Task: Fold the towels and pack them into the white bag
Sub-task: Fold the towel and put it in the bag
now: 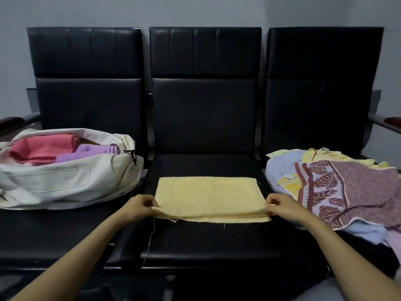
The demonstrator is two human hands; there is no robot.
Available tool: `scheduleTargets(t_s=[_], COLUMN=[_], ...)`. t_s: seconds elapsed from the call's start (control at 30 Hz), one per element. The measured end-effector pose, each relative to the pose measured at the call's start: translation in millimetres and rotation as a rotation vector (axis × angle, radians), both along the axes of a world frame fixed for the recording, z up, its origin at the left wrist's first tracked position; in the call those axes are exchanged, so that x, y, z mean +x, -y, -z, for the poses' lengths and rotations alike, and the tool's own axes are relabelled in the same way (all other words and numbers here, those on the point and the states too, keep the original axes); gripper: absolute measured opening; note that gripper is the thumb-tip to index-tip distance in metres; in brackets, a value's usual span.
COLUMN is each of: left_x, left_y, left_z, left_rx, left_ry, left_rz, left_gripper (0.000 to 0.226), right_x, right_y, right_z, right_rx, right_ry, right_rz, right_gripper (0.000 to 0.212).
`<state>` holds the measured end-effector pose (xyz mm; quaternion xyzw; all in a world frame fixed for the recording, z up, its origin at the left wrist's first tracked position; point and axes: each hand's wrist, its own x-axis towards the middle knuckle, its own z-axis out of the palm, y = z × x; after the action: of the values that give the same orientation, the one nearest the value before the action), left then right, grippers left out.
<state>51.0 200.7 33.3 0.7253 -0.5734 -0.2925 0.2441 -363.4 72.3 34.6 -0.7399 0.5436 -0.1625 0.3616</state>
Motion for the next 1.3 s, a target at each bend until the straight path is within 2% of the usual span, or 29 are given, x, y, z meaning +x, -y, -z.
scheduleTargets(t_s=[0.07,0.17,0.2,0.3,0.33,0.4,0.47,0.5,0.6,0.67,0.8,0.87,0.97,1.07,1.2,1.3], left_x=[0,4,7,10,8,3,-2,-4,-10,-16,-15,-13,-12,-10,-1,-13], left_y=[-5,-6,-5,-5,-5,1,11,16,32,41,63,70,71,66,59,51], left_z=[5,6,5,5,5,9,15,16,22,22,20,16,6,0,-13,-31], left_rx=[-0.039,-0.115,-0.106,0.037,0.067,-0.009,-0.120,-0.106,0.085,0.130,0.156,0.174,0.248,0.307,0.221,0.083], left_ry=[-0.070,-0.170,-0.183,-0.137,-0.129,-0.124,-0.060,-0.011,0.146,0.163,0.001,-0.184,-0.518,-0.686,-0.830,-0.961], left_rz=[-0.012,-0.060,-0.053,-0.001,-0.005,-0.121,-0.294,-0.340,-0.342,-0.363,-0.444,-0.475,-0.456,-0.399,-0.382,-0.277], left_gripper=[0.019,0.042,0.044,0.044,0.046,0.040,0.027,0.027,0.041,0.032,0.032,0.041,0.042,0.035,0.036,0.032], right_x=[-2,-5,-7,-11,-11,-8,-3,2,23,41,71,79,83,83,90,111], right_y=[-5,-7,-5,-4,-4,-3,-2,-1,4,9,15,17,24,28,24,9], right_z=[-4,-12,-11,-3,-2,-8,-14,-15,-4,4,12,15,19,24,28,28], right_rx=[-0.058,-0.088,-0.066,0.073,0.119,0.150,0.064,-0.005,-0.137,-0.163,-0.162,-0.139,-0.068,-0.011,-0.011,-0.082], right_ry=[0.073,0.205,0.161,-0.145,-0.180,-0.123,-0.072,-0.078,-0.164,-0.246,-0.446,-0.514,-0.521,-0.504,-0.547,-0.569], right_rz=[0.008,0.026,-0.007,-0.164,-0.189,-0.176,-0.129,-0.102,-0.070,-0.135,-0.315,-0.352,-0.358,-0.333,-0.368,-0.432], right_gripper=[0.008,0.006,0.006,0.005,0.004,0.007,0.009,0.009,0.011,0.026,0.048,0.053,0.060,0.065,0.064,0.061])
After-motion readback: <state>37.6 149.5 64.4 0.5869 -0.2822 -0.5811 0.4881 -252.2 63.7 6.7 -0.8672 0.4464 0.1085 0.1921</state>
